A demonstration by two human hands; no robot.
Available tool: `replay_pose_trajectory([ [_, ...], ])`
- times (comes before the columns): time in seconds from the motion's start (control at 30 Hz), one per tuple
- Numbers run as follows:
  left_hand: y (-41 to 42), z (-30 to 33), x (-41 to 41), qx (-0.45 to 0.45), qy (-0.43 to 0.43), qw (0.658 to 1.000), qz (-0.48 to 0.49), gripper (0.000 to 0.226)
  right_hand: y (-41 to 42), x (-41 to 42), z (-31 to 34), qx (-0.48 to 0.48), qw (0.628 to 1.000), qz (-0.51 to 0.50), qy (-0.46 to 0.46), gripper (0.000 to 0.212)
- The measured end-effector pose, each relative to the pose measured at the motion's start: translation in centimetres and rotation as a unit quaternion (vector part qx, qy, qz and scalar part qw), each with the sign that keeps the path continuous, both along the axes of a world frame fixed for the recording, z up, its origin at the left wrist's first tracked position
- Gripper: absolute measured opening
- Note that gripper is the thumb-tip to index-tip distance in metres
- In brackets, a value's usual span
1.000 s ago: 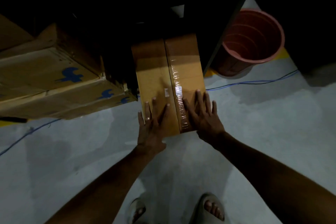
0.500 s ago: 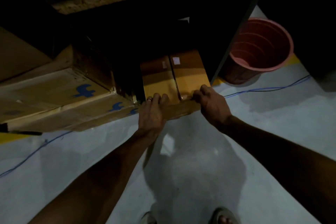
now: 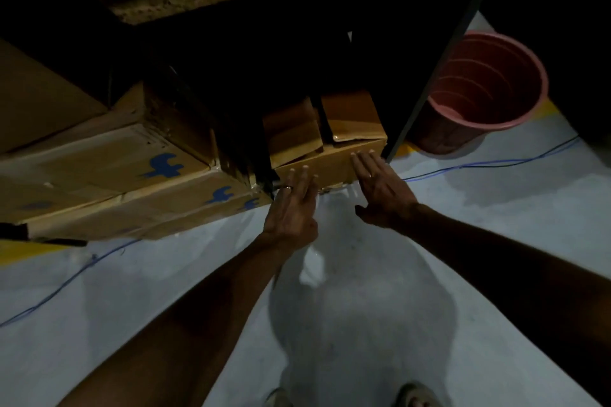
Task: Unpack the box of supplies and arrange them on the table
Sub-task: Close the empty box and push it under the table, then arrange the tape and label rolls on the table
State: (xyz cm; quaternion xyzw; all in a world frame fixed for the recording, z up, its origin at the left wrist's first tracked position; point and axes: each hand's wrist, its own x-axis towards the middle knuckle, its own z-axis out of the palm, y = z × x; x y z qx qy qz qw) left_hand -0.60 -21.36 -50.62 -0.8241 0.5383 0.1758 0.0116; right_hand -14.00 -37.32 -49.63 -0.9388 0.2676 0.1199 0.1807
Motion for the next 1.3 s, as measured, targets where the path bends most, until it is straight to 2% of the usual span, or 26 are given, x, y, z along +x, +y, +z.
replay_pose_trajectory([
  [0.2,-3.2,1.5,1.2,0.042,0.017,0.999,0.02,0.09,-1.9,2.8,-0.5,0.004,0.997,-0.007,0.071,0.123],
  [0.3,-3.2,2.4,0.9,0.009,0.05,0.997,0.049,0.083,-1.5,2.7,-0.2,0.019,0.996,-0.006,0.084,0.121],
  [0.43,-1.5,5.3,-1.1,-0.046,0.092,0.987,0.121,0.061,1.4,0.4,3.0,0.062,0.996,-0.037,0.059,0.104],
  [0.53,0.2,8.3,-2.4,-0.069,0.102,0.981,0.148,0.053,3.4,-0.8,6.1,0.079,0.995,-0.019,0.06,0.091],
  [0.63,1.9,11.3,-3.3,-0.029,0.117,0.982,0.148,0.055,4.7,-1.6,9.5,0.107,0.991,-0.013,0.08,0.079],
  [0.73,3.9,15.6,-4.7,-0.002,0.141,0.98,0.137,0.052,6.4,-2.4,13.7,0.122,0.989,-0.017,0.082,0.074],
  [0.87,6.9,22.6,-6.3,0.024,0.225,0.964,0.139,0.049,9.2,-3.9,21.3,0.151,0.984,-0.033,0.088,0.072],
  [0.97,9.5,28.4,-7.0,0.01,0.254,0.955,0.154,0.046,11.8,-4.7,27.2,0.168,0.981,-0.067,0.064,0.07],
  [1.1,13.1,36.5,-7.4,-0.026,0.25,0.949,0.189,0.043,15.8,-5.1,35.0,0.195,0.975,-0.102,0.043,0.064],
  [1.3,17.1,46.2,-5.8,-0.09,0.237,0.937,0.24,0.039,20.6,-3.2,44.5,0.191,0.978,-0.087,-0.016,0.057],
])
